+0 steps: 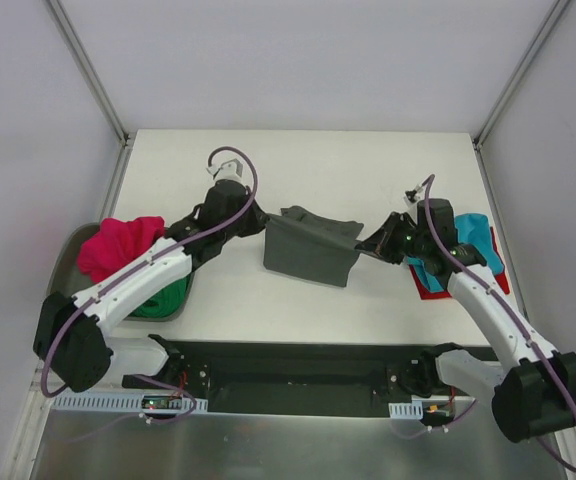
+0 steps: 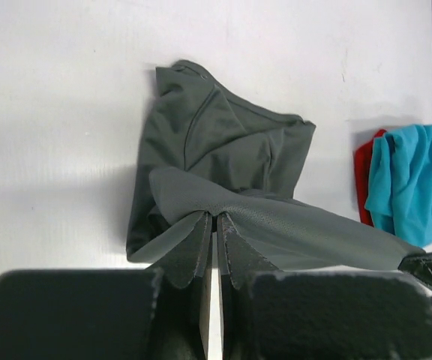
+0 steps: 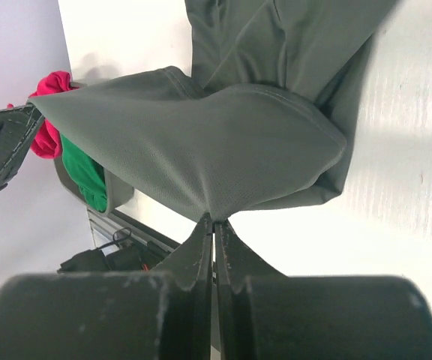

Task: Fold and stack the t-shirts
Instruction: Fold the long partially folded tshirt into a neat square

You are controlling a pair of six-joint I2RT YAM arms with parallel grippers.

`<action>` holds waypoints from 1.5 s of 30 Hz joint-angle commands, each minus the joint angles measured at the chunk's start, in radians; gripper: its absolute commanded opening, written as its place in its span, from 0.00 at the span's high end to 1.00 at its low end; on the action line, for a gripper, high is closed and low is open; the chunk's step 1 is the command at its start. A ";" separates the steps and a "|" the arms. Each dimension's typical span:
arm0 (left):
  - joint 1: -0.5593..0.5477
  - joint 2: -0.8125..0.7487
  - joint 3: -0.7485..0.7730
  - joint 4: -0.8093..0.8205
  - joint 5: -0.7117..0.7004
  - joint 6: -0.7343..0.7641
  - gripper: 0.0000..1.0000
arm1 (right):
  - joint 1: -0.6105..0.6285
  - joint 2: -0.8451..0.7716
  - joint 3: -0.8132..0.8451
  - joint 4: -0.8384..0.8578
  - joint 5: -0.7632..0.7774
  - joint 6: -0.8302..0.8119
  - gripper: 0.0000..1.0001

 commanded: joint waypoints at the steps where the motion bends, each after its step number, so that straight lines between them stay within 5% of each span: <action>1: 0.060 0.089 0.101 0.058 0.012 0.058 1.00 | -0.061 0.094 0.060 0.082 -0.085 -0.013 0.99; 12: 0.119 0.398 0.306 0.090 0.049 0.098 1.00 | -0.163 0.319 0.135 0.183 -0.057 -0.017 0.99; 22: 0.155 0.702 0.492 0.090 0.044 0.082 1.00 | -0.201 0.689 0.293 0.352 -0.065 -0.033 0.99; 25: 0.169 0.770 0.552 0.067 0.043 0.063 1.00 | -0.201 0.799 0.373 0.366 -0.056 -0.023 0.87; 28: 0.187 0.805 0.595 0.041 0.069 0.057 0.60 | -0.204 0.860 0.434 0.366 -0.024 -0.014 0.62; 30: 0.190 0.799 0.603 0.035 0.081 0.066 0.35 | -0.194 0.829 0.443 0.355 0.051 -0.037 0.32; 33: 0.190 0.758 0.581 0.032 0.124 0.083 0.05 | -0.180 0.748 0.424 0.292 0.113 -0.100 0.20; 36: 0.189 0.686 0.520 0.031 0.161 0.074 0.01 | -0.157 0.648 0.364 0.283 0.119 -0.137 0.04; 40: 0.179 0.620 0.462 0.044 0.314 0.077 0.01 | -0.108 0.574 0.305 0.307 -0.031 -0.138 0.04; 45: 0.179 0.714 0.500 0.127 0.537 0.020 0.01 | -0.032 0.634 0.282 0.540 -0.148 -0.011 0.04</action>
